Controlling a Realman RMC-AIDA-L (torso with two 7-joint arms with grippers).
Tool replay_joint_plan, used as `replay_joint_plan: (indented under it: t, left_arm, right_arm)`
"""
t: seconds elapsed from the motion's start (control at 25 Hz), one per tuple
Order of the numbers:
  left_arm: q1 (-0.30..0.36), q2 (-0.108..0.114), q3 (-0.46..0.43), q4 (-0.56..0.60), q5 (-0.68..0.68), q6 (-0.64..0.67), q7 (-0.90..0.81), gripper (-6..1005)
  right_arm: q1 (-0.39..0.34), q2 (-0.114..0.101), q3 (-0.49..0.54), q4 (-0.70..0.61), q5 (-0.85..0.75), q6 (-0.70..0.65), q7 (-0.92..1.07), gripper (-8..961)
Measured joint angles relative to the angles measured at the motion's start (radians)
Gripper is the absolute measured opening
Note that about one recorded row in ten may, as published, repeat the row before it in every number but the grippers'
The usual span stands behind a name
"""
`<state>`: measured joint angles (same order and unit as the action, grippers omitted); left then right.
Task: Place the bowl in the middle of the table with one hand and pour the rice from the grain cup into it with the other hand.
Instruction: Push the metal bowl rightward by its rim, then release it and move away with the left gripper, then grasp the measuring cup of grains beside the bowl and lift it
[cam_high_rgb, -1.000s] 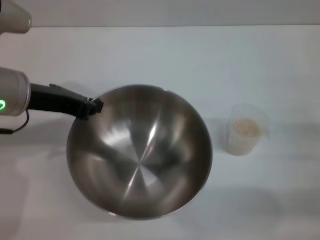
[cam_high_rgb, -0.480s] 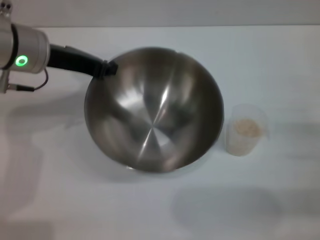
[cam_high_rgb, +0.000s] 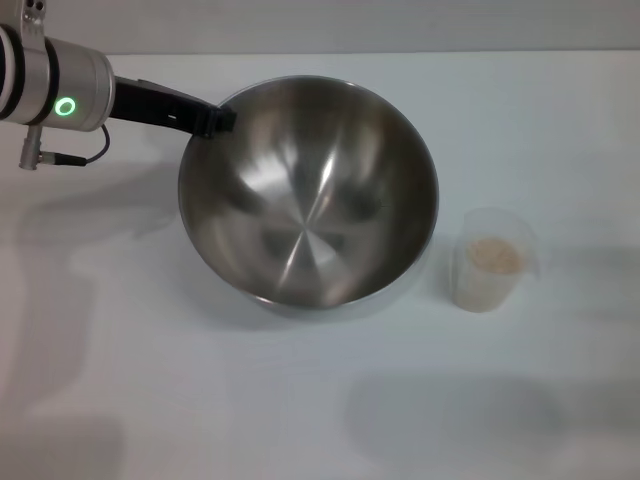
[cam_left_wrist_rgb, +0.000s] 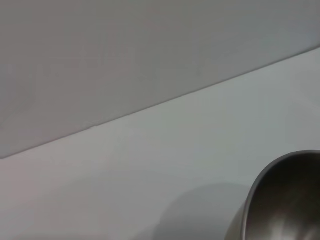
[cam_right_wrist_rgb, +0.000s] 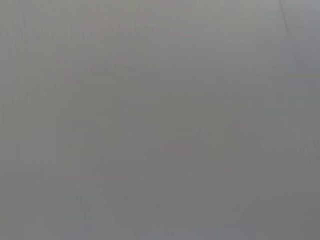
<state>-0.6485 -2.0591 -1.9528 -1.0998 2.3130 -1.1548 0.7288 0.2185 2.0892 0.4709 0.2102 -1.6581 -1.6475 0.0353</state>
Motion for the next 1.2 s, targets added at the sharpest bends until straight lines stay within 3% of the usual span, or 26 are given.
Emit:
replay_joint_plan:
  t: [0.76,0.92,1.2]
  left_arm:
    - [0.011,-0.003,0.007,0.032,0.001,0.029,0.006,77]
    - [0.029,-0.006,0.008,-0.013,-0.005,0.039,0.018,235]
    - [0.119,-0.009,0.049,-0.226,-0.009,0.108,0.055,519]
  right_arm:
    - [0.005,0.000,0.000,0.000,0.000,0.000,0.000,839]
    - [0.001,0.000,0.000,0.000,0.000,0.000,0.000,839]
    - [-0.004,0.000,0.000,0.000,0.000,0.000,0.000,840]
